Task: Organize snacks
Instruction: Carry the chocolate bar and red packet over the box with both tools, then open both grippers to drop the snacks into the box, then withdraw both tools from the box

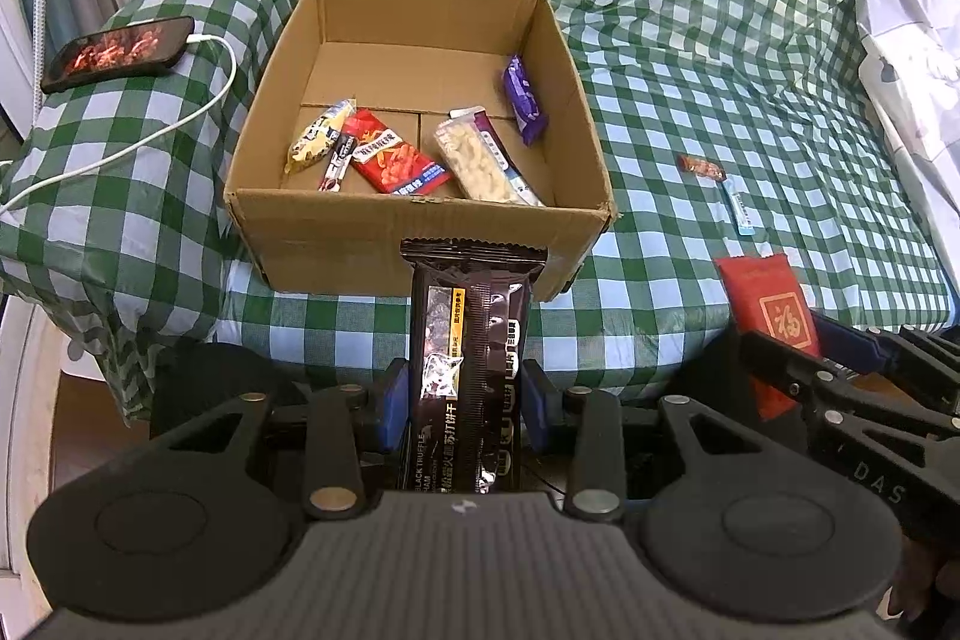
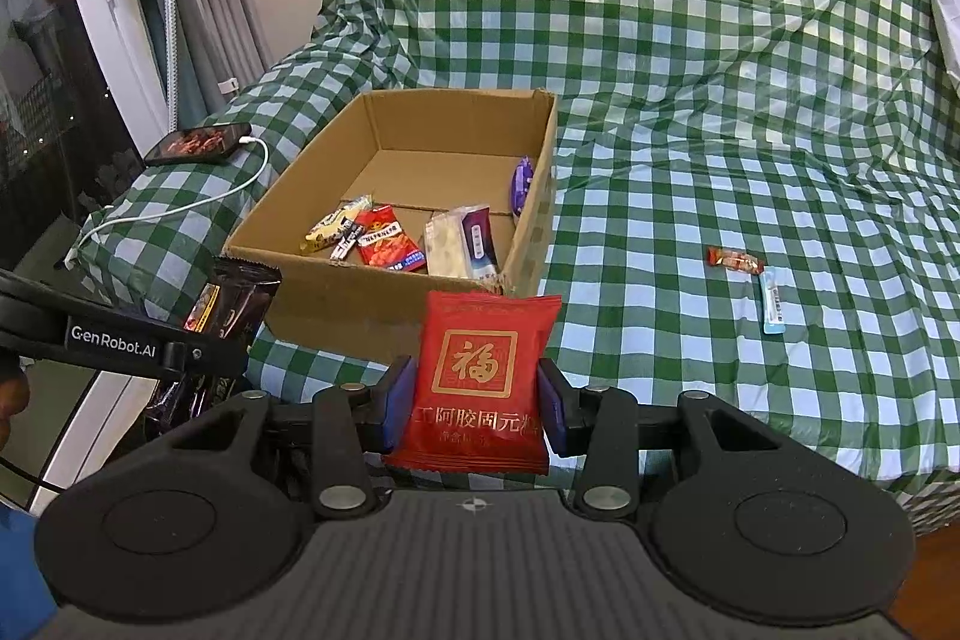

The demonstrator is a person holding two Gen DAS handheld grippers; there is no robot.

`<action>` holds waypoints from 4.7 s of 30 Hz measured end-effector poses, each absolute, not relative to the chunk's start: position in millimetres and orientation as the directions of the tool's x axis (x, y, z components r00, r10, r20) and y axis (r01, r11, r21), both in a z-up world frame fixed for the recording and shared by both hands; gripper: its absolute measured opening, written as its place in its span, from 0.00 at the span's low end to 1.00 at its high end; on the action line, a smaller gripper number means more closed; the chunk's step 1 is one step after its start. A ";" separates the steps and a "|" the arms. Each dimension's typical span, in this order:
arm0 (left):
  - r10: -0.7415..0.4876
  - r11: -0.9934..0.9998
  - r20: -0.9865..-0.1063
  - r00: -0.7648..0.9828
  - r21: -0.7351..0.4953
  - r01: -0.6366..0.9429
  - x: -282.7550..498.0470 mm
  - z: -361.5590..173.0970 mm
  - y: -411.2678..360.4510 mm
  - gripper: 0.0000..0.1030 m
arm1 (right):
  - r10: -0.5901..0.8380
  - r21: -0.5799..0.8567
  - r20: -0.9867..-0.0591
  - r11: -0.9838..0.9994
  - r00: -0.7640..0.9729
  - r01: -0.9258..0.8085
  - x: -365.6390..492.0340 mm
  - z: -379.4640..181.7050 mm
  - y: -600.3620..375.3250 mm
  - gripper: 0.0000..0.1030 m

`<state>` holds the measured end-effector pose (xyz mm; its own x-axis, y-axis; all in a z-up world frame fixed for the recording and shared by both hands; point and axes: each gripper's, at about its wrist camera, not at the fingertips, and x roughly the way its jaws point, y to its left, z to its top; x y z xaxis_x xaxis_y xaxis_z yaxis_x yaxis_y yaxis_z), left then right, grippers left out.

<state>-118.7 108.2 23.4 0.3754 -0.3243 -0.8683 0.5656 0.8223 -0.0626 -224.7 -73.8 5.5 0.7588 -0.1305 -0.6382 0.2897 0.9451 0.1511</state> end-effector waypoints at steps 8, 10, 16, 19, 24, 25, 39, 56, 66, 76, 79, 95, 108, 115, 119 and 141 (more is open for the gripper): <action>-0.316 0.827 -0.878 0.360 -0.068 0.558 -106.0 17.1 106.4 0.41 | -0.129 0.139 -0.661 0.947 0.739 0.290 -212.9 1.6 -72.8 0.44; -0.315 0.829 -0.878 0.360 -0.070 0.555 -101.9 16.5 105.9 0.41 | -0.130 0.135 -0.667 0.947 0.734 0.291 -209.3 0.6 -73.0 0.44; -0.317 0.836 -0.878 0.359 -0.079 0.544 -84.8 18.0 104.9 0.41 | -0.131 0.126 -0.672 0.950 0.729 0.287 -196.2 1.6 -74.7 0.44; -0.314 0.840 -0.878 0.361 -0.080 0.536 -73.5 18.7 103.6 0.41 | -0.127 0.131 -0.678 0.949 0.724 0.288 -186.5 1.7 -77.4 0.44; -0.302 0.852 -0.881 0.364 -0.079 0.517 -50.2 19.0 100.5 0.41 | -0.101 0.148 -0.676 0.952 0.730 0.269 -163.0 5.3 -78.2 0.44; -0.301 0.854 -0.882 0.364 -0.079 0.514 -44.4 19.7 99.0 0.41 | -0.094 0.152 -0.674 0.953 0.732 0.262 -156.5 7.0 -78.6 0.44; -0.269 0.870 -0.890 0.367 -0.061 0.489 52.3 13.5 57.4 0.41 | -0.031 0.179 -0.625 0.967 0.780 0.182 -43.0 20.0 -110.6 0.44; -0.174 0.861 -0.928 0.329 0.019 0.508 129.1 -55.3 12.6 0.44 | -0.014 0.184 -0.697 0.963 0.717 0.198 49.2 -42.8 -142.6 0.45; -0.191 0.864 -0.852 0.488 0.090 0.495 115.1 -16.1 29.8 1.00 | -0.110 0.155 -0.632 0.952 0.767 0.265 32.4 -17.2 -161.3 0.77; -0.173 0.899 -0.882 0.439 0.040 0.435 19.6 -3.0 99.5 1.00 | -0.025 0.195 -0.721 0.951 0.692 0.238 -66.5 -13.6 -95.4 0.88; -0.186 0.895 -0.857 0.481 0.054 0.443 -8.1 11.3 112.0 1.00 | -0.033 0.186 -0.703 0.956 0.710 0.228 -90.0 -2.3 -78.7 0.89; -0.246 0.883 -0.783 0.571 0.061 0.465 -104.2 50.0 135.7 1.00 | -0.117 0.130 -0.581 0.963 0.805 0.234 -184.2 43.8 -41.3 0.95; -0.260 0.883 -0.757 0.599 0.064 0.464 -137.3 58.1 145.4 1.00 | -0.136 0.141 -0.537 0.959 0.832 0.247 -215.4 52.7 -33.5 0.95; -0.261 0.883 -0.759 0.597 0.062 0.465 -141.3 58.7 146.2 1.00 | -0.137 0.141 -0.531 0.959 0.836 0.247 -222.1 53.7 -32.4 0.96; -0.262 0.882 -0.756 0.600 0.064 0.466 -143.4 59.8 145.9 1.00 | -0.136 0.141 -0.531 0.959 0.836 0.246 -222.8 53.5 -32.9 0.96; -0.251 0.874 -0.785 0.566 0.068 0.482 -134.3 50.0 141.0 1.00 | -0.128 0.165 -0.556 0.952 0.821 0.260 -221.8 46.0 -40.0 0.96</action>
<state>-134.3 141.0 50.0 0.5661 -0.2510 -0.7852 0.4815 0.8738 0.0678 -221.8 -40.0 46.0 0.8212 -0.1275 -0.5562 0.2596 0.9515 0.1650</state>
